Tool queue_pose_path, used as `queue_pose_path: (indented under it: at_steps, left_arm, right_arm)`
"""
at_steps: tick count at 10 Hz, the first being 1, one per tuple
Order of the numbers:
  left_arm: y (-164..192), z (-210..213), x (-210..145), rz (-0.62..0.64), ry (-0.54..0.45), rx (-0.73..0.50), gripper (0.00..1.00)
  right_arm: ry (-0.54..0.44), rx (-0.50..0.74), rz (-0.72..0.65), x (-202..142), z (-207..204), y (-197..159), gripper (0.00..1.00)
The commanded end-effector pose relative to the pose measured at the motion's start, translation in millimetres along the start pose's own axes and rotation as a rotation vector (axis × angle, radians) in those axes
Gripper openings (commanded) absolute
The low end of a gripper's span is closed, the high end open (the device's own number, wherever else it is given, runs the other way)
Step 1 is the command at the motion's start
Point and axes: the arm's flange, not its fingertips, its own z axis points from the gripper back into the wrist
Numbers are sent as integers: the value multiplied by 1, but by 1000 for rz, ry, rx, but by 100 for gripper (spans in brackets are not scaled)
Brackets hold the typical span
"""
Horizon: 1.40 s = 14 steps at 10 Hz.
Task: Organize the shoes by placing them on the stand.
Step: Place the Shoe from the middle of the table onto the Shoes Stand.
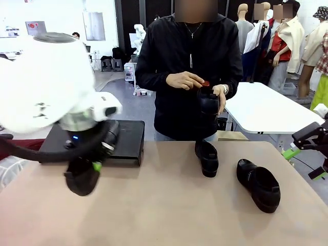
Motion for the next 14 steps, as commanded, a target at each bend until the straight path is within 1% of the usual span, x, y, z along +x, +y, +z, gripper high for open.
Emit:
queue_pose_path:
  at_steps: [1,2,3,4,5,6,7,10,11,12,13,14]
  left_arm:
    - [83,-20,16,104,-16,104,0]
    - [127,-21,16,207,-6,125,0]
    - [169,-22,14,268,-5,91,0]
    - [203,-28,15,372,56,79,0]
    - [216,-34,14,395,68,49,0]
    - [216,-36,16,485,70,-25,0]
    - [222,-36,5,384,64,88,0]
    - [222,-36,5,384,64,88,0]
    - [223,-42,7,407,82,65,0]
    - [249,-46,27,546,60,-2,0]
    - [267,-49,57,441,84,-46,0]
    - [273,-50,92,349,42,-25,0]
  right_arm:
    - [3,9,-20,0,2,3,100]
    - [3,9,-20,0,2,3,100]
    - [3,9,-20,0,2,3,100]
    - [3,9,-20,0,2,3,100]
    - [3,9,-20,0,2,3,100]
    - [3,9,-20,0,2,3,100]
    - [3,9,-20,0,2,3,100]
    - [3,9,-20,0,2,3,100]
    - [3,9,-20,0,2,3,100]
    - [3,9,-20,0,2,3,100]
    - [3,9,-20,0,2,3,100]
    - [3,9,-20,0,2,3,100]
